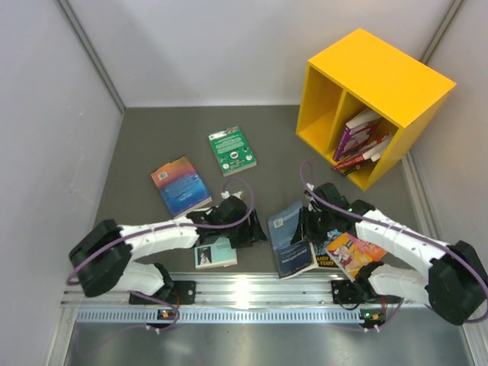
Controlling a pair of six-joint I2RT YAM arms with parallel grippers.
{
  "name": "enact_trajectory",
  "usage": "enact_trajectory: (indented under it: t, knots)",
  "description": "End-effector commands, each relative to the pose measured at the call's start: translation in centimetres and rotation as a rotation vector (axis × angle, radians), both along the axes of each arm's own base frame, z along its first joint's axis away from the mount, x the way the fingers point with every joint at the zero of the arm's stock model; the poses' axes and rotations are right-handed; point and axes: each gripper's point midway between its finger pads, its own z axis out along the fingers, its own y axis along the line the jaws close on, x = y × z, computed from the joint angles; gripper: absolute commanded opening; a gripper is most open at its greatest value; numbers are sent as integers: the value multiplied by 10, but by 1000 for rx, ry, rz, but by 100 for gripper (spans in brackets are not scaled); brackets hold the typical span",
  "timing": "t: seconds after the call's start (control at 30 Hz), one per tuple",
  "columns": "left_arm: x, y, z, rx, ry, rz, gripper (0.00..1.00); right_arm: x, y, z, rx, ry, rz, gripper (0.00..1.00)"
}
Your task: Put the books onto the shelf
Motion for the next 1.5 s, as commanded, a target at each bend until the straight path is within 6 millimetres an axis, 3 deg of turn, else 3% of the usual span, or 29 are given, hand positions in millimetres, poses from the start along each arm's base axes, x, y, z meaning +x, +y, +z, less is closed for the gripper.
enact_trajectory:
  t: [0.0,0.03,0.1,0.13,0.17,0.2,0.27,0.3,0.37,0.4,0.5,0.53,0.6,0.63,0.83,1.13,1.33,1.4,1.43,1.47]
  knots:
    - [18,31,31,92,-130,83,68,20,-8,58,-57,-139,-7,0]
    - [19,36,49,66,-165,102,69,33,-4,91,-40,-200,-16,0]
    - [21,54,59,100,-194,145,71,53,-8,125,-68,-295,-42,0]
    - [23,59,76,70,-237,171,72,68,-7,162,-64,-364,-47,0]
    - [23,63,82,65,-251,179,72,78,-9,180,-70,-404,-59,0]
    - [21,70,92,47,-271,191,72,98,-14,219,-75,-479,-104,0]
    - [19,76,103,40,-290,197,72,121,-27,256,-101,-561,-151,0]
    - [18,79,110,29,-302,199,72,135,-31,293,-82,-615,-188,0]
    - [17,81,118,30,-319,188,72,162,-61,330,-77,-671,-310,0]
    - [14,85,115,53,-310,175,72,179,-80,361,-52,-722,-387,0]
    - [12,85,117,65,-306,156,72,203,-104,408,-8,-815,-480,0]
    - [12,84,118,66,-305,151,72,211,-125,415,-24,-830,-543,0]
    - [12,83,119,58,-307,146,72,225,-143,423,-11,-842,-590,0]
    - [12,81,120,52,-307,143,72,231,-172,423,-30,-840,-667,0]
    - [11,83,122,43,-310,151,71,250,-236,420,-23,-825,-803,0]
    - [6,97,122,49,-312,183,70,277,-300,391,-74,-750,-938,0]
    - [1,109,120,34,-309,227,70,287,-329,376,-109,-720,-1010,2]
    - [0,112,121,22,-308,241,70,291,-333,370,-112,-706,-1013,15]
    - [-1,113,119,22,-305,251,70,292,-333,368,-110,-701,-1009,40]
    - [-1,115,118,25,-302,256,70,294,-334,365,-110,-694,-1008,48]
